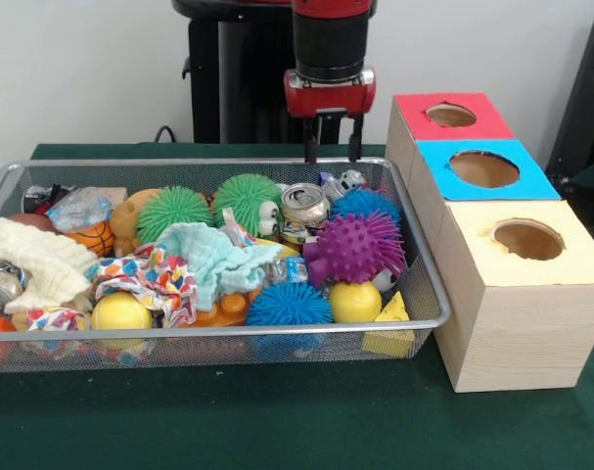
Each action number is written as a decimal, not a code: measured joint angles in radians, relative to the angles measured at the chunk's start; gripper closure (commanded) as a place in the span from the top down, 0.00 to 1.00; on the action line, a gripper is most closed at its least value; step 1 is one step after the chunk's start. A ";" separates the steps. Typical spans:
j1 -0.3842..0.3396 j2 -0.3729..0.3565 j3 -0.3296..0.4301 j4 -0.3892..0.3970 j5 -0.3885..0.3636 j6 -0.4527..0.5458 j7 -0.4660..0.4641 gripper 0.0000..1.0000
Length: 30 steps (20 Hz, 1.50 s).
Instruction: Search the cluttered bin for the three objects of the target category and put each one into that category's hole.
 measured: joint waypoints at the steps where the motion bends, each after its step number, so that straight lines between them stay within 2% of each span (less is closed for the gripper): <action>1: -0.008 -0.006 0.000 -0.001 -0.004 0.021 0.000 1.00; 3: -0.021 -0.012 0.001 -0.006 -0.014 0.055 0.000 1.00; 11: -0.046 -0.004 0.026 -0.028 -0.041 0.063 0.000 1.00; 21: -0.057 0.081 0.035 -0.101 -0.082 0.063 0.000 1.00; 30: -0.113 0.095 0.082 -0.137 -0.115 0.063 0.000 1.00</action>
